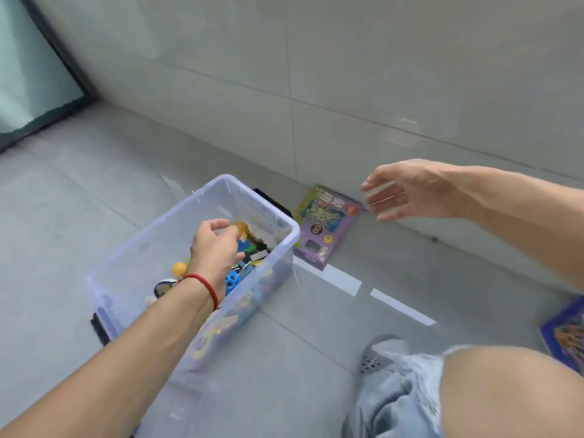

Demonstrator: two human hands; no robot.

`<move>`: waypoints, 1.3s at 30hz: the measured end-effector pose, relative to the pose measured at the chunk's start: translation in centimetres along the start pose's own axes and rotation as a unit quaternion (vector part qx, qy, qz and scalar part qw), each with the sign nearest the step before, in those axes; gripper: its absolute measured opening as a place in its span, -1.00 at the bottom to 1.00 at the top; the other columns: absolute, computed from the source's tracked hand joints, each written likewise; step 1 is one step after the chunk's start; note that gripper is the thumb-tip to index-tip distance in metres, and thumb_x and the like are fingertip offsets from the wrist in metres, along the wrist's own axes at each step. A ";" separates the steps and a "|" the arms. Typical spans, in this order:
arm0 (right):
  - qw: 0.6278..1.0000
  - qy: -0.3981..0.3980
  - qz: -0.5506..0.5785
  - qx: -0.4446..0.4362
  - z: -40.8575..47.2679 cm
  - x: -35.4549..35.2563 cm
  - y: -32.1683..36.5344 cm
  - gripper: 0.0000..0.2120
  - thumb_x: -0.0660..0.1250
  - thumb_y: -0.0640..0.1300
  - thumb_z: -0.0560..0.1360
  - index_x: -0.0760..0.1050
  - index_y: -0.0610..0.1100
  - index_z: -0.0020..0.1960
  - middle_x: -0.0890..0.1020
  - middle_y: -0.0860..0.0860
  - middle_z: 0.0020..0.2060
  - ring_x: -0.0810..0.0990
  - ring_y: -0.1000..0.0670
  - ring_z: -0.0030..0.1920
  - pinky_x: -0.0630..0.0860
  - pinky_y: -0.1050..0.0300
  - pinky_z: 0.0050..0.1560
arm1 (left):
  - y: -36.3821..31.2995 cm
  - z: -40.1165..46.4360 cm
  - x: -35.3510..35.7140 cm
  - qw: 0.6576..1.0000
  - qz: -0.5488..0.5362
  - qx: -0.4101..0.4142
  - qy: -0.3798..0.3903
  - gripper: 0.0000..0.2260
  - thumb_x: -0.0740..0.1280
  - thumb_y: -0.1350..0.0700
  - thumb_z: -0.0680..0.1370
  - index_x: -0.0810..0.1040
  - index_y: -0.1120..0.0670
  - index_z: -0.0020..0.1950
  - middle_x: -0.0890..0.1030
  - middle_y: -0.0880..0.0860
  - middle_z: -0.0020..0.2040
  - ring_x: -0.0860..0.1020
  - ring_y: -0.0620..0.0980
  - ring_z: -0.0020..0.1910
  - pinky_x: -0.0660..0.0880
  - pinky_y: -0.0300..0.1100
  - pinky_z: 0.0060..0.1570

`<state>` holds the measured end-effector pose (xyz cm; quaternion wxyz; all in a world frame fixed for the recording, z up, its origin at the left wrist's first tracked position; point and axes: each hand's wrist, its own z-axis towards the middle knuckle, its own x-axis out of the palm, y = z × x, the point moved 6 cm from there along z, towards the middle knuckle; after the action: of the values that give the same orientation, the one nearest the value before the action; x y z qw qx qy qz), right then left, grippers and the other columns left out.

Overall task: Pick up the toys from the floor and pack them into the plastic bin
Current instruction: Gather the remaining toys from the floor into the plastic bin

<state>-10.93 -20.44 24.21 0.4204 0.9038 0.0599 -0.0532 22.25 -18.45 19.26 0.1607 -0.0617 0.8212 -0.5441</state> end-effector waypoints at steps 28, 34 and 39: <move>0.850 -0.347 -0.359 -0.168 18.8 -22.9 -35.2 -0.93 0.31 -0.34 0.50 0.55 -0.24 -0.06 0.53 -0.14 -0.11 0.51 -0.17 -0.15 0.53 -0.10 -0.16 | 20.0 3.1 54.6 0.857 0.433 0.234 0.151 -0.43 0.42 -0.19 0.45 0.45 0.26 0.16 0.36 0.19 0.16 0.40 0.21 0.16 0.34 -0.05 0.23; 0.804 -0.586 -0.083 -0.058 13.2 -28.8 -39.5 -0.83 0.33 -0.27 0.45 0.65 -0.17 -0.01 0.61 -0.10 -0.04 0.53 0.06 -0.21 0.43 0.28 -0.06 | 21.0 2.7 55.8 0.902 0.376 0.194 0.085 -0.50 0.45 -0.12 0.44 0.45 0.22 0.16 0.40 0.20 0.21 0.49 0.22 0.09 0.39 0.00 0.14; 0.757 -0.613 -0.218 0.047 10.1 -34.8 -42.6 -0.75 0.26 -0.19 0.50 0.58 -0.29 0.07 0.61 -0.30 -0.05 0.55 -0.32 0.02 0.44 -0.11 0.00 | 20.6 2.3 56.1 0.900 0.337 0.257 0.100 -0.67 0.43 0.02 0.50 0.50 0.23 0.11 0.52 0.20 0.11 0.49 0.17 0.07 0.31 -0.18 0.03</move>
<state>-52.25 -3.13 -9.23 0.3013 0.6585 -0.0177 -0.6894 -28.29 -27.69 -11.40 0.2615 0.3169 0.6364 -0.6528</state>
